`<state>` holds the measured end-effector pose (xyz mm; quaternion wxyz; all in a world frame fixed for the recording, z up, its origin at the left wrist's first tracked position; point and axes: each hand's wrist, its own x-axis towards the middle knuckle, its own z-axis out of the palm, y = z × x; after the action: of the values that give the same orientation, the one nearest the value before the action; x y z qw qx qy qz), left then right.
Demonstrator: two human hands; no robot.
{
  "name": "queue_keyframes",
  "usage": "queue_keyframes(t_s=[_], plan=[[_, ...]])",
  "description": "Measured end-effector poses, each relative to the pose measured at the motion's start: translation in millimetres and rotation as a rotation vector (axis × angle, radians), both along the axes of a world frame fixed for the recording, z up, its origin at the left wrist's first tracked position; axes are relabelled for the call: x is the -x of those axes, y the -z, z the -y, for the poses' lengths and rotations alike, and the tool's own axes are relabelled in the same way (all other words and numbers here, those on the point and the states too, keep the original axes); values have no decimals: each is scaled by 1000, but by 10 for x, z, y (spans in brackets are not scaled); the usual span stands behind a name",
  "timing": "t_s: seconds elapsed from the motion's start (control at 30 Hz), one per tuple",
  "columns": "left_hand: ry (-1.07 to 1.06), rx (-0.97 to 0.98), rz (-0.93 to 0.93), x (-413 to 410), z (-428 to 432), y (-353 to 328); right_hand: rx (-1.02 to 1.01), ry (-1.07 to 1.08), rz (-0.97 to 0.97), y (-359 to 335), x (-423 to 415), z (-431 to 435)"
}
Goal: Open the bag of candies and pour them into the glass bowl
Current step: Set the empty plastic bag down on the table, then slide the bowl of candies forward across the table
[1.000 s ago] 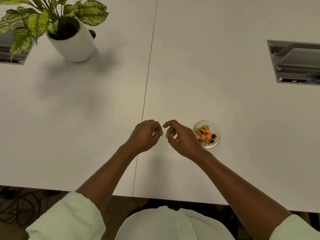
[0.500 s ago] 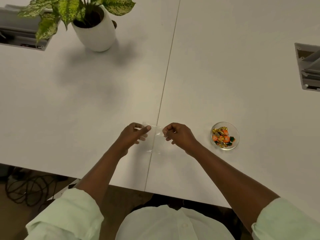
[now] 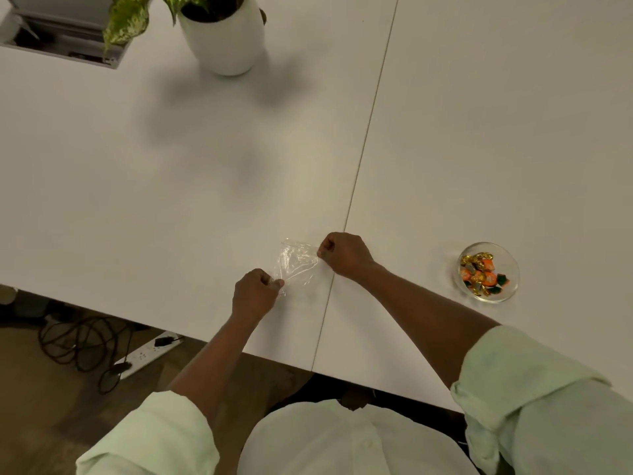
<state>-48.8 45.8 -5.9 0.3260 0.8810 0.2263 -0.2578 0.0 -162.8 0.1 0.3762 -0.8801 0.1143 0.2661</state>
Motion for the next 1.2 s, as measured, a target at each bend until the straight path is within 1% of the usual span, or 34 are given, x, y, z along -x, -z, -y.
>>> queue_keyframes(t_s=[0.1, 0.33, 0.53, 0.63, 0.8, 0.97, 1.2], plan=[[64, -84, -7, 67, -19, 35, 72, -67, 21, 32, -30, -82], [111, -172, -36, 120, -50, 29, 157, -158, 18, 105, -6, -83], [129, -213, 27, 113, 6, -26, 225, -156, 61, 52, 51, 1], [140, -199, 62, 77, 122, -70, 232, -141, 83, -3, 67, 129], [205, -136, 107, 2, 501, -169, 240, -84, 136, -142, 103, 437], [331, -64, 173, -54, 1198, -293, 230, 50, 175, -332, 193, 1046], [528, -14, 198, -36, 2216, -422, 240, 267, 204, -554, 523, 2024]])
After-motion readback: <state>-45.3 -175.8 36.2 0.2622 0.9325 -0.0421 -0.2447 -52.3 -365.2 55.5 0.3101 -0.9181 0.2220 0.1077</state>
